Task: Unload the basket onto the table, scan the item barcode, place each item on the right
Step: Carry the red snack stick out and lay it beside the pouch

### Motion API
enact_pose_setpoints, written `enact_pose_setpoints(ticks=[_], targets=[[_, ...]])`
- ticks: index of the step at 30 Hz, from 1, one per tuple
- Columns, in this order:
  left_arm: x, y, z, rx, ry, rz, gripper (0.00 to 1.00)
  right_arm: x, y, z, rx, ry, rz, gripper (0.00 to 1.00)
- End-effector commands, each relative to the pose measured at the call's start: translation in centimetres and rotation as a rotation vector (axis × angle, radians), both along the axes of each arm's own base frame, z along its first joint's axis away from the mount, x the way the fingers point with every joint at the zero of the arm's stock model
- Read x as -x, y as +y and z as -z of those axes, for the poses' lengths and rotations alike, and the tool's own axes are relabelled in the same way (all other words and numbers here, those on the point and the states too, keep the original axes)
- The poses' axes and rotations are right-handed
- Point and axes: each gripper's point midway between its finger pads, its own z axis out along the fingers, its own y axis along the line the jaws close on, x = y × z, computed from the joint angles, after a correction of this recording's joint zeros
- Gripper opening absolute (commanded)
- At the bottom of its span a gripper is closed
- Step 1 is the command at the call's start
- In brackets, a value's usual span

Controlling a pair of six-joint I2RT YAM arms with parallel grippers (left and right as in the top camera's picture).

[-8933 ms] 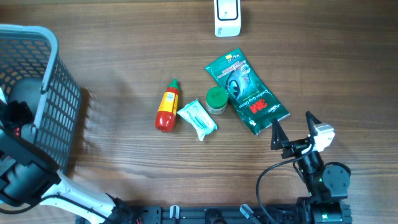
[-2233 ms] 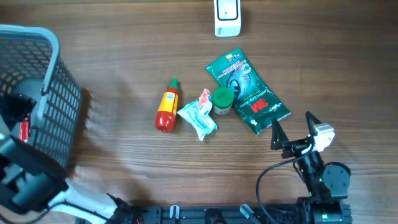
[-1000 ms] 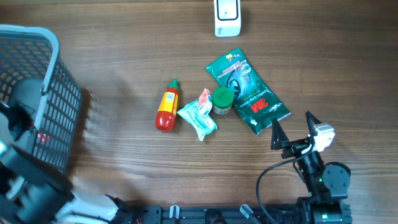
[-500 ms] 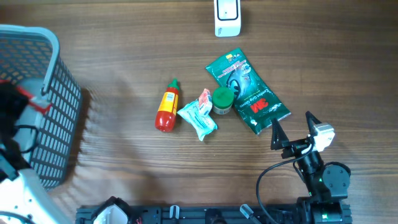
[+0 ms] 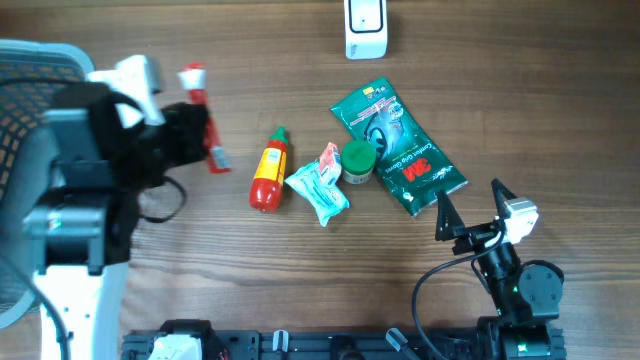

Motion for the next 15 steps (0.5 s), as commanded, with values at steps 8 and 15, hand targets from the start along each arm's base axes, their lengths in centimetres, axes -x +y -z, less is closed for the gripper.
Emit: enact_pose_setpoints(ticks=[8,15], targets=[[-1.3,-8.5,7.0,-0.115,0.190,0.230,0.04,0.0,0.0,0.0,-0.005,-0.001,0.002,1.00],[-2.0,-11.5,13.0,-0.160,0.357,0.300,0.04,0.0,0.0,0.0,-0.005,-0.001,0.002,1.00]])
